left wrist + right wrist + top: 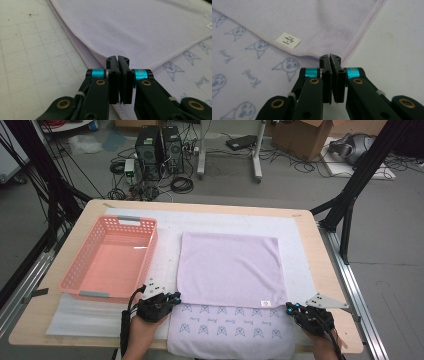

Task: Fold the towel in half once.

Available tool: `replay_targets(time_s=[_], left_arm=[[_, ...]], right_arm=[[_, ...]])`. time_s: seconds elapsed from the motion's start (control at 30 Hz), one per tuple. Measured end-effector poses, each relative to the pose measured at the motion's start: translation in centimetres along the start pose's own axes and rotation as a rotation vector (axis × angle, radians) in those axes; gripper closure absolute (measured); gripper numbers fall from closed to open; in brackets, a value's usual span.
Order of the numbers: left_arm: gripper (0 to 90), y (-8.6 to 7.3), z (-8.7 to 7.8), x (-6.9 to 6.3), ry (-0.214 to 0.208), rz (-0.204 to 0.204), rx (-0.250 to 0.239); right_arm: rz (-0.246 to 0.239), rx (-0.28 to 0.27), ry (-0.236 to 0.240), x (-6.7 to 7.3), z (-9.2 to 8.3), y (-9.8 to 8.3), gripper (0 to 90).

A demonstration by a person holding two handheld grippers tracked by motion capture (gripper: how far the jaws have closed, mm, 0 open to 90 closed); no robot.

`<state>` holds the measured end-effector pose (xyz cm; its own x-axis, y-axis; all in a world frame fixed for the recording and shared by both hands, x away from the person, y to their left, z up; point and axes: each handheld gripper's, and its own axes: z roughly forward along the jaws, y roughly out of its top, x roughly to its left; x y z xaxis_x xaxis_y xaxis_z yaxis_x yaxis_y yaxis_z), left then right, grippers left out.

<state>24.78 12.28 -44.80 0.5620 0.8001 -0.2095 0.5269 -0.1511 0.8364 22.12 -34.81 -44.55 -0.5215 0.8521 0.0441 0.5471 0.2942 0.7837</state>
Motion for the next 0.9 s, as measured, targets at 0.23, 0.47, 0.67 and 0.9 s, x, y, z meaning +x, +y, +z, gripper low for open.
replay_targets(time_s=[0.23, 0.47, 0.67, 0.9], left_arm=[[87.2, 0.0, -0.6, -0.2, -0.015, -0.003, -0.021], [87.2, 0.0, -0.4, -0.1, -0.012, -0.002, -0.022], [87.6, -0.1, -0.7, -0.3, -0.019, -0.002, -0.027], [87.6, -0.5, -2.4, -0.8, -0.042, -0.003, -0.05]], right_arm=[[0.021, -0.045, 0.022, -0.2, -0.9, -0.2, 72.5], [-0.053, -0.007, -0.004, 0.7, 1.2, 0.4, 70.4], [-0.067, 0.004, -0.01, 0.7, 1.2, 0.4, 88.3], [-0.065, -0.01, 0.028, 1.1, -0.4, 0.0, 88.4]])
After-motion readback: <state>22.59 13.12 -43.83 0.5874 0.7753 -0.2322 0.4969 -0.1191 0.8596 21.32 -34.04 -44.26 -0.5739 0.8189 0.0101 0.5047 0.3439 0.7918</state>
